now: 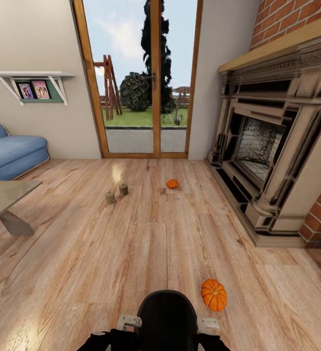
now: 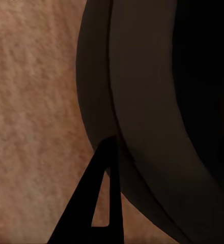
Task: Place each of the two pumpkins and all three candles from the living room inside a cabinet in the living room (use any cabinet), then make sure every cabinet is closed, and position the cauldron so it is next to a table in the living room.
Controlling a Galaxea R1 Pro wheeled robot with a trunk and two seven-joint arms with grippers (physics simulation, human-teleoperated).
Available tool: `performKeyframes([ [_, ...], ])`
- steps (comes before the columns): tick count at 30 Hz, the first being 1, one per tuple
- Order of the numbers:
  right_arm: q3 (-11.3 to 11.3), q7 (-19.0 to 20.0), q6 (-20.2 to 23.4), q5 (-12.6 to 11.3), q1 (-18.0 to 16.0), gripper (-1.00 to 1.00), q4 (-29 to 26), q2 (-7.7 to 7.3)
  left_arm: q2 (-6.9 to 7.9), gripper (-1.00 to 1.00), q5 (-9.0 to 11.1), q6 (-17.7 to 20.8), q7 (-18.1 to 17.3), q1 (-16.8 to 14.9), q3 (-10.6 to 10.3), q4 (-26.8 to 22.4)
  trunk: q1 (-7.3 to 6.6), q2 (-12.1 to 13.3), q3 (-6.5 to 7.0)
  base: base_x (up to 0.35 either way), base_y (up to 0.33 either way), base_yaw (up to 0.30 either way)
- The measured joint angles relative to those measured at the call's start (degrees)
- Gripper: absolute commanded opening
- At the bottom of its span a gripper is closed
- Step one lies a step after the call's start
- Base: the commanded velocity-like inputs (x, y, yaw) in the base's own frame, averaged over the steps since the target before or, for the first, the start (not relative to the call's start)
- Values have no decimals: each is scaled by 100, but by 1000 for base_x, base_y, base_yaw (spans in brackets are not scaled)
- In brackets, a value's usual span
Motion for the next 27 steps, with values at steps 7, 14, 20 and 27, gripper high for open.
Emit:
performKeyframes([
  [7,2,4,2,14,0,-100,-1,-1,1,-100,-10,-6,3,0,0,1,0,0,0,0,0,0],
  [14,3,5,1,14,0,-100,-1,-1,1,-100,-11,-5,3,0,1,1,0,0,0,0,0,0],
  [20,2,5,1,17,0,-100,-2,-4,1,-100,-24,-8,-2,1,0,-3,0,0,0,0,0,0],
  [27,66,-96,-10,-189,0,-100,10,-12,-2,-100,28,-6,-4,-3,19,-13,-1,0,0,0,0,0],
])
